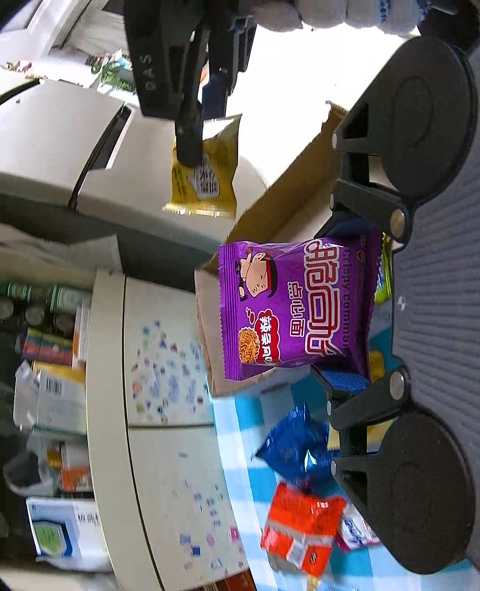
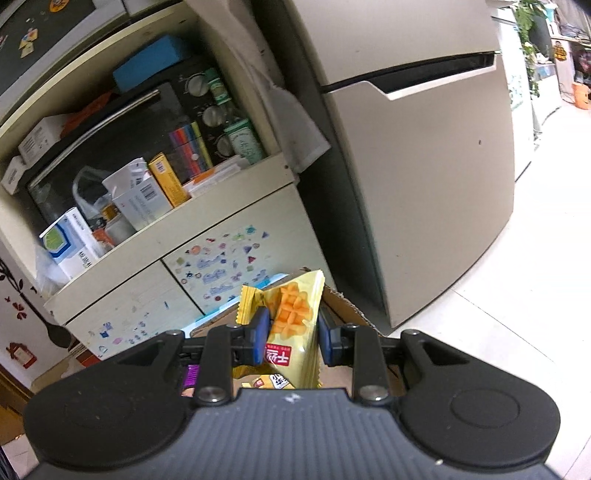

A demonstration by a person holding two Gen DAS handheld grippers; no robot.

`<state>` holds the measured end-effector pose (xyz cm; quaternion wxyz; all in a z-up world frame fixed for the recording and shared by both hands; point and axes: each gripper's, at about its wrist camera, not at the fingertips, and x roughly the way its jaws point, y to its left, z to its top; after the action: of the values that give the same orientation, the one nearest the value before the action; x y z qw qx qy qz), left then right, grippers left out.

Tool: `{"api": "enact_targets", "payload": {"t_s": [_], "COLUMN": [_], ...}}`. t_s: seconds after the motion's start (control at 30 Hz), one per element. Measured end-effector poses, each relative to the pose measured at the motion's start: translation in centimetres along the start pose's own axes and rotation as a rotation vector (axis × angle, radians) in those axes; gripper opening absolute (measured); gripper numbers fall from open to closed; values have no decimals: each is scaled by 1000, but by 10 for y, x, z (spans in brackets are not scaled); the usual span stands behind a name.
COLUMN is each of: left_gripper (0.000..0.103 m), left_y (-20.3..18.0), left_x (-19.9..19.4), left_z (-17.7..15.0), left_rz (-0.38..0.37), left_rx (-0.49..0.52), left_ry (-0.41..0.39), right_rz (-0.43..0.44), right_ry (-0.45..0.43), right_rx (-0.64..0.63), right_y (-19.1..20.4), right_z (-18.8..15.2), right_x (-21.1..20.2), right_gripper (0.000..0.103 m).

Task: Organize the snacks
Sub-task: 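Carry both held packets over the box and open both tools, then return both tools from the box to the snack pile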

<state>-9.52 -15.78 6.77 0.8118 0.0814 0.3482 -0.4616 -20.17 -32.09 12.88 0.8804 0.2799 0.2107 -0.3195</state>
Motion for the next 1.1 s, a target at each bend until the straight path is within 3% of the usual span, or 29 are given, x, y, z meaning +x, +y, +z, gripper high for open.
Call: {"api": "enact_targets", "payload": {"t_s": [0.13,0.2,0.23,0.3,0.37,0.7,1.1], "left_gripper": [74,82,91,97,98,98,98], "left_y": [-10,-14,-16,-19,-19,7,66], "left_x": [8,10,9,6,4,-10,-38], "left_z": [2,0,-1,-3,-2,2,12], "left_rz": [-21,-15,-10,-12,-16,59,255], "left_rx": [2,13,19,26,19,-61,-159], "left_ry": [5,1,-4,-18,-16,-15,-30], "right_rz": [-20,-31,-33,-31,-35,20,153], "right_ry": [0,3,6,6,-2,17,37], "right_rx": [6,23,29,36,25,1,-87], "right_y": [0,-3,-4,-4,-3,4,26], "right_z": [0,0,0,0,0,-2,-10], "right_x": [2,3,4,5,4,9,10], "right_gripper": [31,35,37,54,61,62,64]}}
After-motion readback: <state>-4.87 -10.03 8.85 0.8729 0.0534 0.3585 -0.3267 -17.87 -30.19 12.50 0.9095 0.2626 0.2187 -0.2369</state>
